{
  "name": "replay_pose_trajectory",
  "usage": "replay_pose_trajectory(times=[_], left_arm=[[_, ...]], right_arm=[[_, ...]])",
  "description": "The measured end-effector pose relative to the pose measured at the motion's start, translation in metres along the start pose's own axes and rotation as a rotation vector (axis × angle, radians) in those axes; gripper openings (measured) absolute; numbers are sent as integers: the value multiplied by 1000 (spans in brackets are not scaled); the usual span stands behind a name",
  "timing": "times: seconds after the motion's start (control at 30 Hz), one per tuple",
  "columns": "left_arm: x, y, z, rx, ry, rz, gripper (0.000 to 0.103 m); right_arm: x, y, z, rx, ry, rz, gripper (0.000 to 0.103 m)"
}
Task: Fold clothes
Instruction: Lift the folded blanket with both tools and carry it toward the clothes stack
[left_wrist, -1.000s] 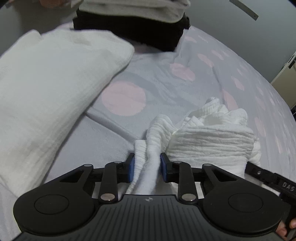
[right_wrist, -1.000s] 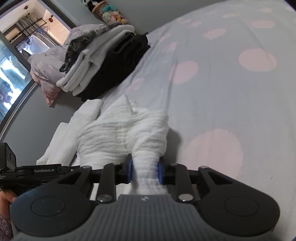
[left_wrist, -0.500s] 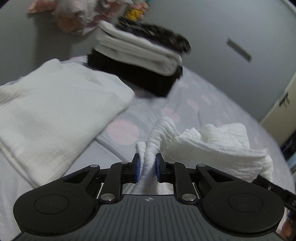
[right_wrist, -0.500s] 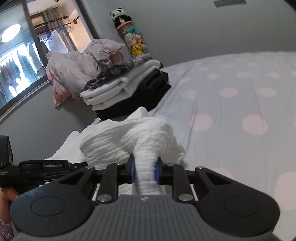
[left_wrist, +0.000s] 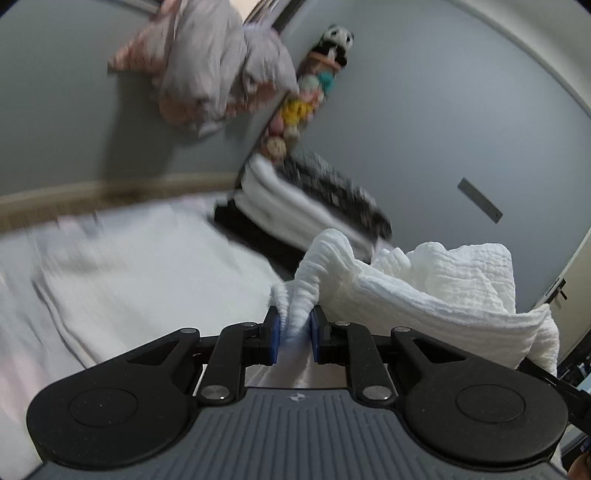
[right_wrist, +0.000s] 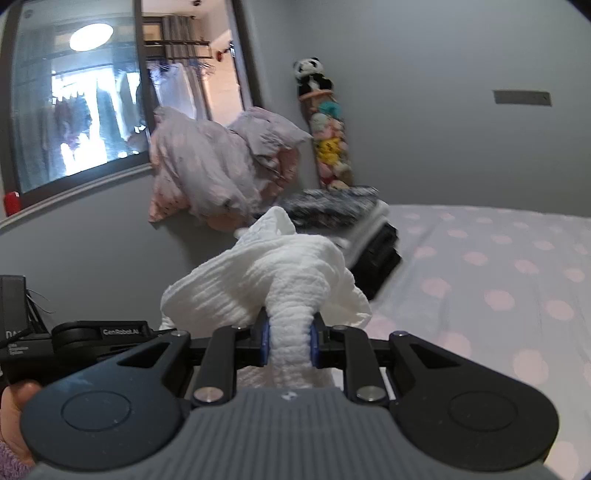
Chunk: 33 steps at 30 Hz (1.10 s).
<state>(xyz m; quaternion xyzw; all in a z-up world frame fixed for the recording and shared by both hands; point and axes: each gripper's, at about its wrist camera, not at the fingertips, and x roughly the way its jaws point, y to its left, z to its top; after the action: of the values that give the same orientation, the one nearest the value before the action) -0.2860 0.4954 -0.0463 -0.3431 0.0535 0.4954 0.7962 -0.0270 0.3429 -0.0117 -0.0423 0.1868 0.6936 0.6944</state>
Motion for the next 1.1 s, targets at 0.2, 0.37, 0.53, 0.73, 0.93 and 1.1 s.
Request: replay_pose_trajectory(times=[0.2, 0.37, 0.53, 0.73, 0.93, 1.1], left_arm=[[-32, 27, 75, 112, -59, 61, 19], [-42, 36, 135, 231, -93, 141, 19], [-20, 41, 169, 363, -78, 222, 19], [38, 56, 166, 450, 11, 248, 19], [124, 71, 143, 495, 123, 246, 19], [185, 75, 127, 537, 180, 248, 18]], right_arm=[[26, 50, 29, 23, -30, 96, 22], [64, 90, 52, 79, -27, 177, 22], [101, 112, 54, 167, -3, 242, 22], [150, 105, 33, 251, 72, 237, 22], [204, 79, 5, 253, 147, 164, 22], [248, 48, -11, 276, 193, 116, 22]])
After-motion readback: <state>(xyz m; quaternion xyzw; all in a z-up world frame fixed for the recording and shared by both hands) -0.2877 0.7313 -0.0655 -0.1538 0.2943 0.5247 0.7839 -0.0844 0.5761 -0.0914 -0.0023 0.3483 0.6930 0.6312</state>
